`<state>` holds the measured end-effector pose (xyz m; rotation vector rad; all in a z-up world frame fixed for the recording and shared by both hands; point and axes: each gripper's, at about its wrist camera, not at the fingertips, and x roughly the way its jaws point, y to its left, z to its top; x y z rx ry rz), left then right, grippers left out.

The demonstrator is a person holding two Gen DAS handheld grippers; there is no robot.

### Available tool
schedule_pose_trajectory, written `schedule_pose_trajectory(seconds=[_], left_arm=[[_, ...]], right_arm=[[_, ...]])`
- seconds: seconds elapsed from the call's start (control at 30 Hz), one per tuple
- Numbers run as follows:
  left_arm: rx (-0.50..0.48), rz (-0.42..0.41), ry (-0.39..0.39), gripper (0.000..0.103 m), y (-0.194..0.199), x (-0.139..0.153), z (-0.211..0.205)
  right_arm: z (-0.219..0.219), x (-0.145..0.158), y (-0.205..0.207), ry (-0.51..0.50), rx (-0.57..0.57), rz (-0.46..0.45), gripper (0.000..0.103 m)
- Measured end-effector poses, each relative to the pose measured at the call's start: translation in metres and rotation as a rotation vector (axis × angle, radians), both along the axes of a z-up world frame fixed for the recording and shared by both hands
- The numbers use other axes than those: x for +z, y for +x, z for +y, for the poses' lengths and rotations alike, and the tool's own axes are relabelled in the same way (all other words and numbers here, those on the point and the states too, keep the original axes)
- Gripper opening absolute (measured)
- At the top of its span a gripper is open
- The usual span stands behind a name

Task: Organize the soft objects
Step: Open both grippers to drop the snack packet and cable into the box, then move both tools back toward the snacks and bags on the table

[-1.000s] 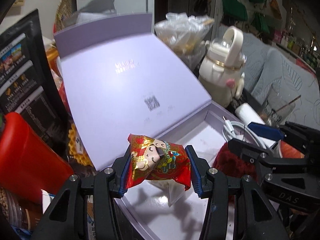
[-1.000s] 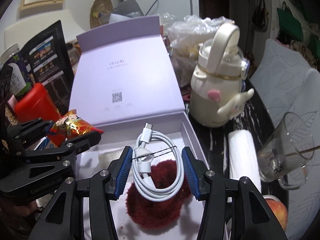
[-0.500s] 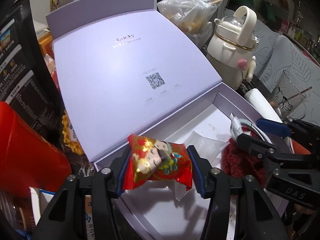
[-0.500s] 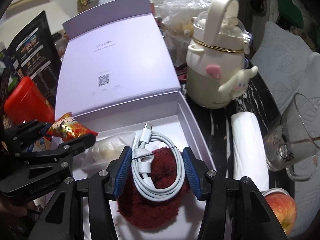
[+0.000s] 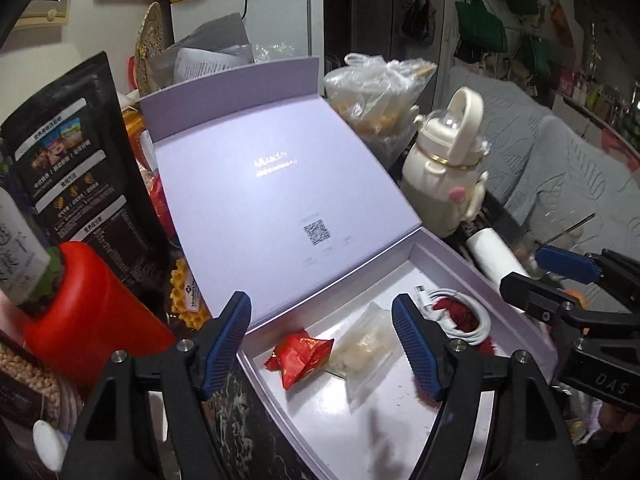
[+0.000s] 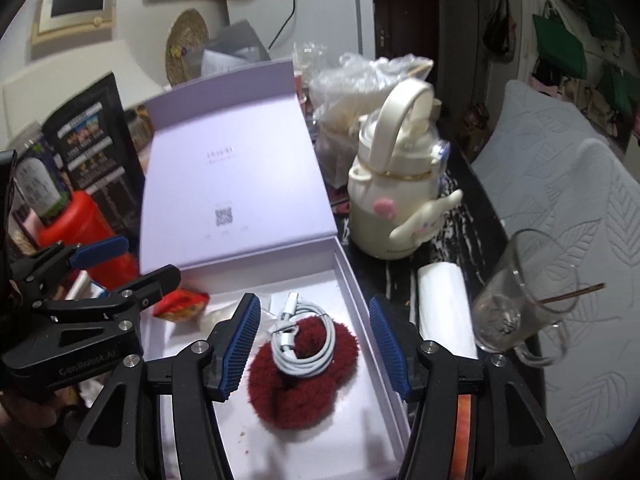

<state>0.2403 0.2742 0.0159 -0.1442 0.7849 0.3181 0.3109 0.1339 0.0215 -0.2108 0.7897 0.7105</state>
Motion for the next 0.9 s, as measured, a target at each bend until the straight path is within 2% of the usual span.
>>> schedule_pose_trajectory(seconds=[0.47, 0.57, 0.67, 0.7, 0.77, 0.83, 0.9], left_arm=[[-0.030, -0.179, 0.078, 0.073, -0.075, 0.096, -0.046], [-0.039, -0.214, 0.097, 0.081, -0.094, 0.111, -0.058], [-0.040, -0.258, 0.126, 0.082, -0.114, 0.126, -0.072], [-0.046, -0.268, 0.126, 0.082, -0.120, 0.129, -0.076], [-0.061, -0.277, 0.119, 0.083, -0.129, 0.135, -0.083], [-0.077, -0.285, 0.115, 0.085, -0.138, 0.139, -0.091], [-0.092, -0.297, 0.115, 0.099, -0.150, 0.142, -0.102]], right_arm=[[-0.050, 0.092, -0.078, 0.100, -0.018, -0.184, 0.057], [-0.064, 0.107, -0.099, 0.114, -0.026, -0.233, 0.057], [-0.080, 0.120, -0.119, 0.132, -0.033, -0.269, 0.058], [-0.085, 0.124, -0.126, 0.137, -0.036, -0.283, 0.059], [-0.096, 0.131, -0.138, 0.147, -0.040, -0.307, 0.070], [-0.107, 0.136, -0.152, 0.156, -0.048, -0.332, 0.077], [-0.117, 0.141, -0.166, 0.159, -0.051, -0.353, 0.085]])
